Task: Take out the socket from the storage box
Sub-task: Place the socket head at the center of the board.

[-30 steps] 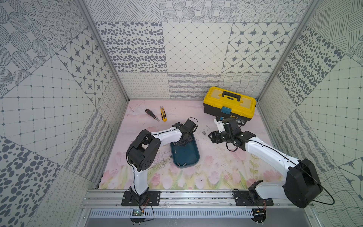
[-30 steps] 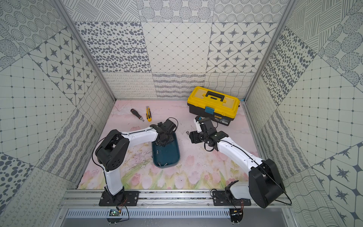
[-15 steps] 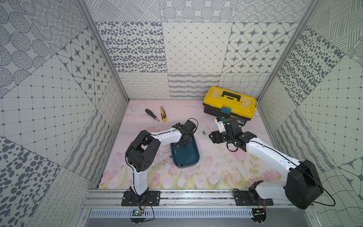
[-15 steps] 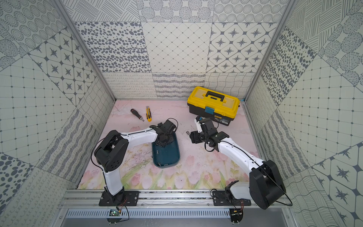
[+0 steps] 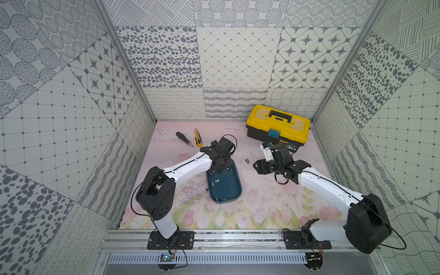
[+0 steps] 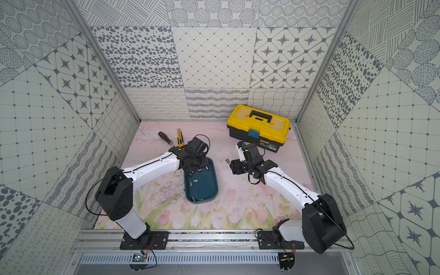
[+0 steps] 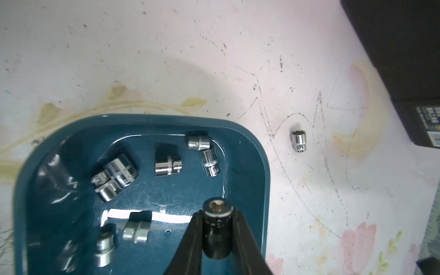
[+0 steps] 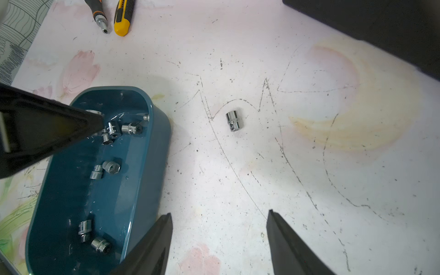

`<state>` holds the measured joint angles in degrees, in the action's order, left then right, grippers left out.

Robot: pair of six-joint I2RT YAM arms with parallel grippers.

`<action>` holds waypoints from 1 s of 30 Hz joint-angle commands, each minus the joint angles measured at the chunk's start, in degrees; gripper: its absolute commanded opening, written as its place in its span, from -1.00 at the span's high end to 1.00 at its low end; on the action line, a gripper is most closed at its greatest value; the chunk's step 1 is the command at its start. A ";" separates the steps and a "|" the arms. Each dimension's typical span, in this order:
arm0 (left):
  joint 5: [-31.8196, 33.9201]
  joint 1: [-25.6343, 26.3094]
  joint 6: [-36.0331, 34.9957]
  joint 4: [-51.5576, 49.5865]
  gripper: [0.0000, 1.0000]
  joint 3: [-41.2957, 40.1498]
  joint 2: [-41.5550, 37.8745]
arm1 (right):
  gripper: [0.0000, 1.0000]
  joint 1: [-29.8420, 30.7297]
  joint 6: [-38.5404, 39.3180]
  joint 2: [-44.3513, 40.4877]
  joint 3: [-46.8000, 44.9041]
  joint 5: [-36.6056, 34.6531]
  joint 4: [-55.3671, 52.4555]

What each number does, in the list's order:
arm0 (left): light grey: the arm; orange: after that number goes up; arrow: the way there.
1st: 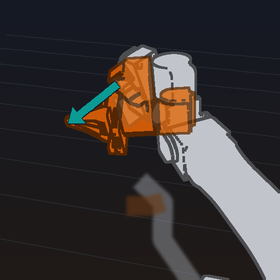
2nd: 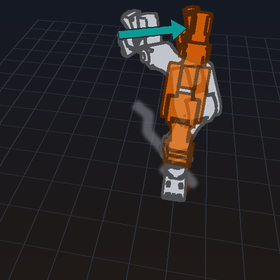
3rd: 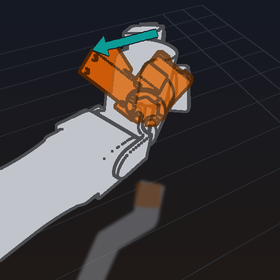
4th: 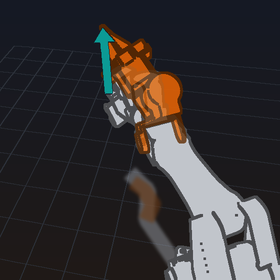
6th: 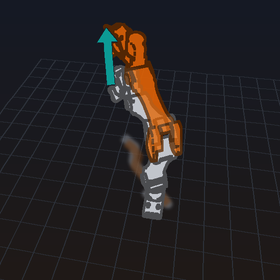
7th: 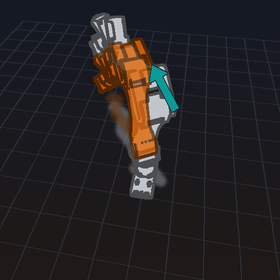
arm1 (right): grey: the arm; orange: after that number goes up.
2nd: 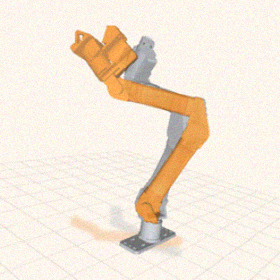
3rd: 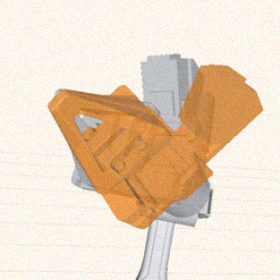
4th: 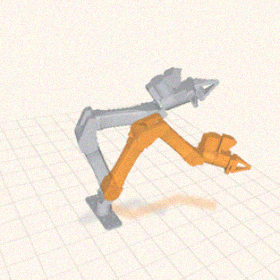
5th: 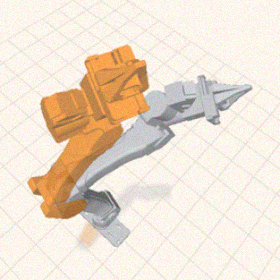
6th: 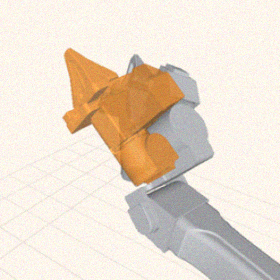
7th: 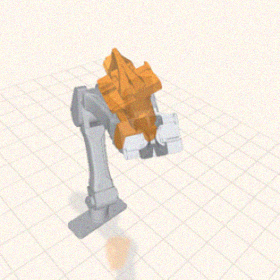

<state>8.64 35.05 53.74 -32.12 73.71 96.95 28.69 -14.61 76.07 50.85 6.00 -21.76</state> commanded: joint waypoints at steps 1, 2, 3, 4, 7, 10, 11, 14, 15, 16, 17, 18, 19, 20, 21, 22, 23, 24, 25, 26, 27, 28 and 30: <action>-0.22 -3.47 -4.81 -7.97 0.66 0.67 -5.28 | -0.36 -0.35 -0.50 -2.59 -0.46 0.80 2.58; -0.19 -4.79 -5.26 -8.44 0.65 0.13 -6.51 | -0.37 -0.34 -0.48 -2.64 -0.49 0.98 2.70; -0.21 -5.93 -5.62 -8.49 0.65 -0.41 -7.44 | -0.36 -0.33 -0.43 -2.80 -0.53 1.56 2.91; -0.21 -7.34 -6.09 -8.59 0.64 -1.29 -8.32 | -0.36 -0.38 -0.19 -3.07 -0.74 2.83 3.71; -0.59 -12.01 -6.69 -8.05 0.63 -4.12 -9.99 | -0.36 -0.34 0.04 -4.49 -2.35 6.53 7.75; -2.39 -16.75 -6.43 -4.77 0.62 -8.46 -9.97 | -0.36 -0.21 -0.60 -5.57 -2.94 8.27 10.18; -3.14 -18.20 -6.30 -3.78 0.62 -9.61 -9.47 | -0.36 -0.19 -0.39 -5.75 -2.72 8.93 10.57; -5.05 -21.39 -5.72 -0.51 0.62 -12.42 -7.56 | -0.37 0.14 -0.30 -5.76 -2.10 9.21 10.41; -5.77 -22.38 -5.56 0.43 0.62 -12.94 -6.45 | -0.37 0.20 -0.25 -5.76 -1.93 9.08 10.10; -5.91 -23.05 -5.48 1.33 0.62 -13.36 -5.46 | -0.37 0.28 -0.25 -5.76 -1.82 9.00 9.98; -5.91 -23.33 -5.48 2.22 0.62 -13.56 -4.54 | -0.37 0.32 -0.16 -5.76 -1.81 8.91 9.98; -6.07 -23.81 -5.42 2.74 0.62 -13.47 -3.15 | -0.37 0.35 -0.21 -5.76 -1.78 8.77 9.91; -6.44 -24.27 -5.28 3.06 0.63 -13.18 -1.88 | -0.37 0.34 -0.22 -5.67 -1.75 8.68 9.89; -6.54 -24.47 -5.23 3.52 0.63 -12.92 -0.78 | -0.38 0.37 -0.18 -5.57 -1.76 8.77 9.90; -6.67 -24.74 -5.08 4.08 0.63 -12.76 0.35 | -0.38 0.44 -0.16 -5.46 -1.64 8.85 9.89; -6.86 -24.80 -4.93 4.64 0.62 -12.67 1.35 | -0.38 0.49 -0.18 -5.34 -1.67 8.85 9.89; -7.10 -25.05 -4.68 4.95 0.62 -12.40 2.16 | -0.37 0.56 -0.16 -5.17 -1.60 8.81 9.89; -7.26 -25.20 -4.54 5.30 0.62 -12.12 3.09 | -0.38 0.57 -0.16 -5.07 -1.48 8.81 9.84; -7.23 -25.24 -4.52 5.69 0.61 -11.94 3.83 | -0.38 0.62 -0.17 -4.90 -1.36 8.85 9.81; -7.16 -25.21 -4.43 5.90 0.61 -11.70 4.39 | -0.38 0.62 -0.08 -4.73 -1.22 8.90 9.80; -7.24 -25.27 -4.43 6.12 0.60 -11.45 4.92 | -0.39 0.66 -0.04 -4.55 -1.11 8.94 9.76; -7.11 -25.29 -4.52 6.16 0.60 -11.24 5.34 | -0.39 0.70 0.09 -4.37 -0.93 9.00 9.72; -6.83 -25.27 -4.57 6.12 0.56 -10.88 6.05 | -0.39 0.91 0.25 -3.94 -0.75 9.03 9.80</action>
<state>3.11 10.22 49.45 -28.82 61.73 101.25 29.17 -14.61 71.50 48.42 14.41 -14.31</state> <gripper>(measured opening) 0.218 0.694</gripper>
